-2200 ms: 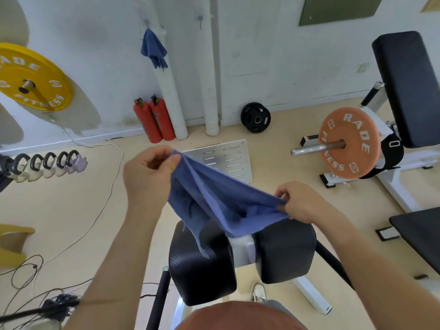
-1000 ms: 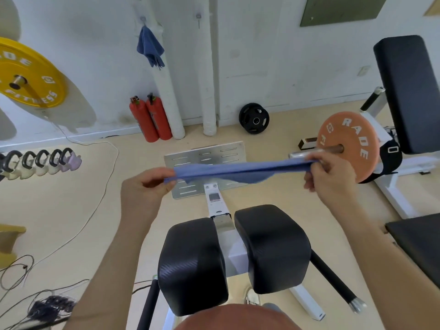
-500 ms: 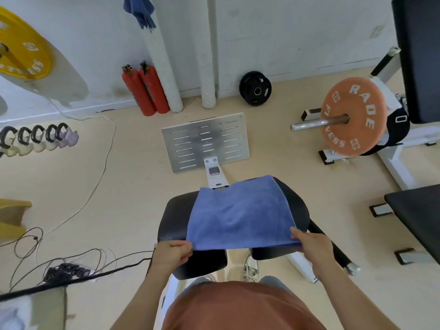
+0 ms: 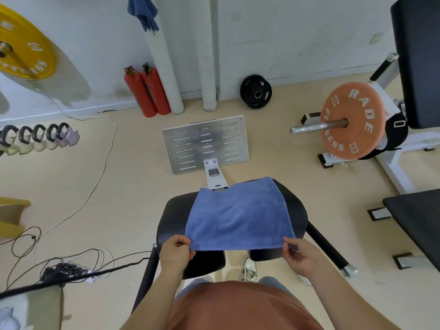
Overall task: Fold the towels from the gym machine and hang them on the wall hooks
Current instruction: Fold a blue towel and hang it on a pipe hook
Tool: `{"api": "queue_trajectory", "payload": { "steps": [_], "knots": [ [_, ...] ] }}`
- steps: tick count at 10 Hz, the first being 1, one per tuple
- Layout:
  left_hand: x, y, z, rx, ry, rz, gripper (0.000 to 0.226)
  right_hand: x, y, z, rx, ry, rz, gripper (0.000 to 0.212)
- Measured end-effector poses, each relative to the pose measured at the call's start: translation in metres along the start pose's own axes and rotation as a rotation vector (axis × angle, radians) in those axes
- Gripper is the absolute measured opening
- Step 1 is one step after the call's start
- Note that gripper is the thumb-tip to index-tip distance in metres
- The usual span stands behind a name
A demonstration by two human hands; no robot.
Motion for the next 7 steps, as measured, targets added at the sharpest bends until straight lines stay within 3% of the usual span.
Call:
{"api": "queue_trajectory", "payload": {
  "steps": [1, 2, 3, 4, 5, 6, 7],
  "knots": [
    [0.005, 0.002, -0.003, 0.012, -0.089, 0.122, 0.028, -0.008, 0.005, -0.001, 0.059, 0.095, -0.207, 0.008],
    [0.013, 0.008, -0.004, 0.072, -0.191, 0.286, 0.014, -0.014, 0.01, -0.01, 0.055, 0.137, -0.398, 0.02],
    [0.018, 0.01, -0.003, 0.07, -0.204, 0.348, 0.007, -0.008, 0.003, -0.039, 0.022, -0.043, -0.292, 0.041],
    [0.017, 0.013, -0.005, 0.112, -0.152, 0.301, 0.008, -0.019, -0.005, -0.09, 0.054, -0.007, -0.311, 0.113],
    [0.007, 0.015, -0.009, 0.179, 0.136, -0.249, 0.022, 0.001, 0.002, -0.038, -0.187, -0.307, 0.224, 0.073],
    [-0.006, 0.019, 0.002, 0.186, 0.472, -0.887, 0.042, 0.017, 0.017, 0.002, -0.24, -0.487, 0.287, 0.017],
    [-0.012, 0.025, 0.001, 0.218, 0.584, -1.115, 0.041, 0.014, 0.023, 0.025, -0.252, -0.607, 0.38, 0.027]
  ]
}}
Point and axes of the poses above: each hand's wrist, its own z-axis away from the middle knuckle, its own y-axis out of the palm, x = y × z, the point moved 7 cm from there along -z, towards the middle knuckle, and after that the axes turned 10 degrees about -z, right-handed, at the moved point
